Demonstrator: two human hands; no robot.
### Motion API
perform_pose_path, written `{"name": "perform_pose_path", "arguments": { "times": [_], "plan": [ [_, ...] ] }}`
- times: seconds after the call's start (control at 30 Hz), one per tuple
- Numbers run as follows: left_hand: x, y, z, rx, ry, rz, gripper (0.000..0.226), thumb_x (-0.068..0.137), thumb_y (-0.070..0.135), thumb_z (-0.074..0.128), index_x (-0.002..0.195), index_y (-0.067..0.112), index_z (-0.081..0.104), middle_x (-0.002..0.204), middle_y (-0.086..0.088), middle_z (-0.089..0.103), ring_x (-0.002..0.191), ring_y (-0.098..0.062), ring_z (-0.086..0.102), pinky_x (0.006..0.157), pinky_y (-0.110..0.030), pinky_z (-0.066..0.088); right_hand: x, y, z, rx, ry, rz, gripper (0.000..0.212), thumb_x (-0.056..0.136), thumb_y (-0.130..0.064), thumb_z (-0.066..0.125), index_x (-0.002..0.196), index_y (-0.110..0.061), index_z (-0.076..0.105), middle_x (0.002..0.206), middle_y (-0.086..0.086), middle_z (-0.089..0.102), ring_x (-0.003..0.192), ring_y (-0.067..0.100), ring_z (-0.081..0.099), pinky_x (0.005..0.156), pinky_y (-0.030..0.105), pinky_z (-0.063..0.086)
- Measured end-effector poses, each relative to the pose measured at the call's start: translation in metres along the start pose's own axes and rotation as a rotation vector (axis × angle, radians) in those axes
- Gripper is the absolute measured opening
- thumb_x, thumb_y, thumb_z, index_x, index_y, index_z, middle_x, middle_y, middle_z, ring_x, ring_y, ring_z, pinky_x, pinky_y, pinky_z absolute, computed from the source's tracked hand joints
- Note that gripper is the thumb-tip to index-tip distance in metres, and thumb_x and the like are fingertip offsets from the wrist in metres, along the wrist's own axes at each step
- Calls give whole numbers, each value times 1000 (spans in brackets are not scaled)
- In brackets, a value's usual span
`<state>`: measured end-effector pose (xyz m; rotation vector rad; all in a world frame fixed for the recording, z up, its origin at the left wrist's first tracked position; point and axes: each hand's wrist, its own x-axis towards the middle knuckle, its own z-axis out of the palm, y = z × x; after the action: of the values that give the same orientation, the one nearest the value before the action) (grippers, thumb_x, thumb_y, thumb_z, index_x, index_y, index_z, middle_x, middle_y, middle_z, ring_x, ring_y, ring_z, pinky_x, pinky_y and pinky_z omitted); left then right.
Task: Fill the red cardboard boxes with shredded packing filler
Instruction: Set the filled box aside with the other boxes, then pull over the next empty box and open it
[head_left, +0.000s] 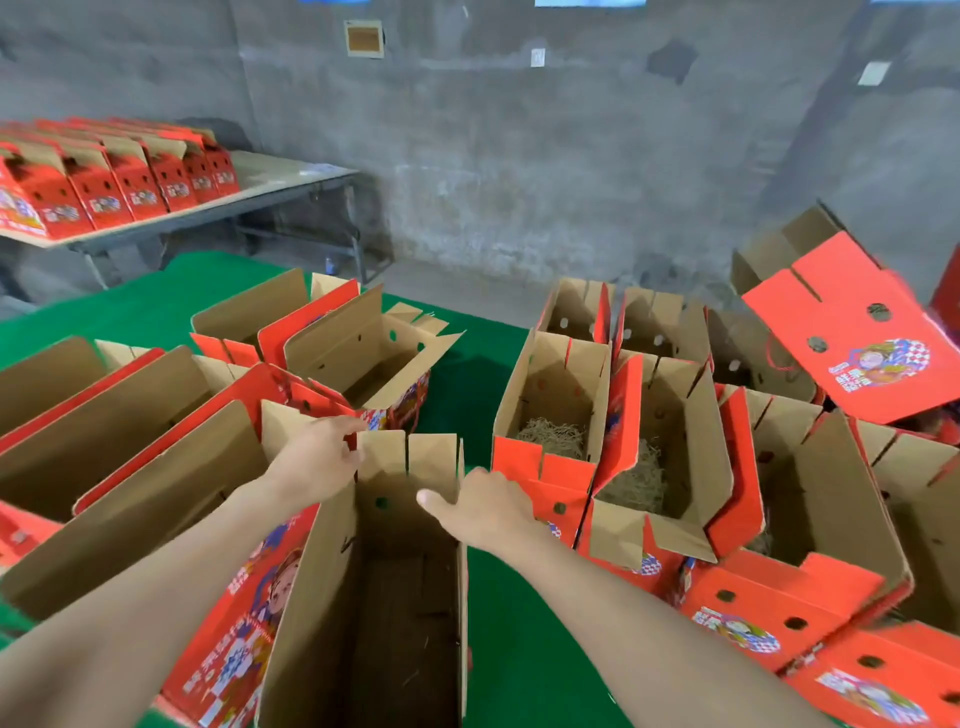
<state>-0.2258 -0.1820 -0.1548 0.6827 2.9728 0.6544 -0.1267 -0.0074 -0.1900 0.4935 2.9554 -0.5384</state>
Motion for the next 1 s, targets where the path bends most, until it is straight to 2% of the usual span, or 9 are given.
{"name": "perform_pose_path", "arguments": {
  "times": [0.1,0.2,0.27,0.37,0.5,0.57,0.73,0.83,1.0],
  "plan": [
    [-19,14,-1,-35,-15,35,41,90,18,58,131,21,52,128,-6,58,114,-24,56,93,-32,48,-18,-2,-6,118,-201,48,18,83,-12,50,94,1,57,95,20,62,84,38,65,68,41,56],
    [-35,32,-3,-37,15,123,45,88,17,60,131,22,51,131,-4,55,114,-20,56,91,-26,46,-32,15,-24,88,-206,48,10,78,4,41,79,1,51,64,14,54,54,32,62,39,29,48],
    [-45,52,-4,-39,35,210,45,87,17,62,131,19,52,135,-4,52,122,-19,50,98,-26,41,-45,32,-41,-37,-181,-3,11,76,3,41,82,-2,49,63,11,52,55,28,57,40,26,42],
    [-62,94,4,-45,13,348,49,86,15,63,133,14,50,140,-6,46,132,-19,38,111,-31,28,-74,69,-63,-197,-180,-95,23,79,-4,45,100,-4,55,94,14,62,84,32,59,69,37,51],
    [-93,161,39,4,-86,589,60,87,22,63,141,15,38,146,-4,38,137,-19,30,115,-31,21,-133,129,-93,-254,-229,-130,39,88,-20,52,127,-15,50,130,5,53,112,29,50,88,36,43],
    [-111,196,63,2,-137,676,63,88,26,60,144,17,33,148,-4,35,137,-19,29,113,-28,19,-163,162,-102,-270,-240,-119,31,89,-24,53,117,-13,57,121,7,57,110,28,51,80,32,39],
    [-155,282,123,-66,-310,764,50,88,31,57,136,24,43,127,-3,58,118,-22,51,97,-36,42,-231,238,-109,-187,-179,-15,20,85,-22,58,90,-4,67,93,15,65,90,28,57,68,27,36],
    [-178,321,153,21,-340,795,30,90,26,52,119,23,56,116,-5,63,110,-29,56,88,-38,47,-259,280,-106,-113,-138,79,19,87,-26,60,79,-10,65,73,-1,59,81,22,49,67,23,27],
    [-203,357,189,245,-446,790,22,89,28,54,109,19,58,109,-7,64,102,-30,58,83,-38,48,-308,356,-100,-53,-142,221,33,78,-21,66,110,-14,64,113,6,61,107,22,55,86,27,41]
  ]
}}
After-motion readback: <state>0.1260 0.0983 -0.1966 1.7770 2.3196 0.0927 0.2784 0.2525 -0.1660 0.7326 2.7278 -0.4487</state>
